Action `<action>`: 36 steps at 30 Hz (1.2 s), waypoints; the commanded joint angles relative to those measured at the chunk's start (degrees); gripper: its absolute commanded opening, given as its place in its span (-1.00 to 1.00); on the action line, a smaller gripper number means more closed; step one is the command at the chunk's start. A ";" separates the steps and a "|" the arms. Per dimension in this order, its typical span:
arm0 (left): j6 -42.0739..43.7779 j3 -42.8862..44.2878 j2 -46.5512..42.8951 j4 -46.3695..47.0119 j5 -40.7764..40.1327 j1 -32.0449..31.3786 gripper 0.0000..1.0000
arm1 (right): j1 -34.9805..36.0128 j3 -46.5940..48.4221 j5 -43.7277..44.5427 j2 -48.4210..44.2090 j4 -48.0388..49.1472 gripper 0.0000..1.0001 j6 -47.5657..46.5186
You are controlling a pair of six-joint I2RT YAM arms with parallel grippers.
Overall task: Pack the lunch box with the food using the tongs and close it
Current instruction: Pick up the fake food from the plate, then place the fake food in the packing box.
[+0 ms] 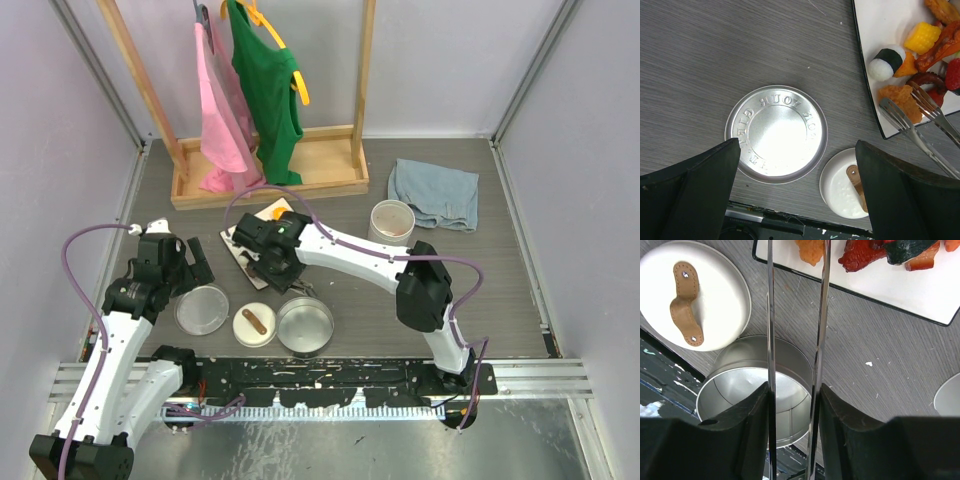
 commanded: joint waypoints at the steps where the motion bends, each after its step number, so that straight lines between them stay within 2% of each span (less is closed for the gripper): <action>1: -0.64 0.40 -0.37 1.77 -1.10 0.25 0.99 | -1.10 0.14 -1.18 -4.73 3.71 -0.26 3.26; 16: -0.72 0.44 -0.29 1.51 -1.54 0.23 0.99 | -5.92 -5.62 -7.00 -13.39 9.34 -0.36 9.72; 22: -0.64 0.33 -0.23 1.70 -1.30 0.23 0.99 | -11.09 -11.23 -8.20 -22.50 11.57 -0.35 12.47; 29: -0.63 0.35 0.08 1.86 -0.76 0.23 0.99 | -17.60 -17.25 -2.51 -33.81 7.32 -0.33 13.27; 36: -0.66 0.35 0.21 1.86 -0.56 0.24 0.99 | -21.20 -17.14 4.33 -39.55 -0.14 -0.32 13.69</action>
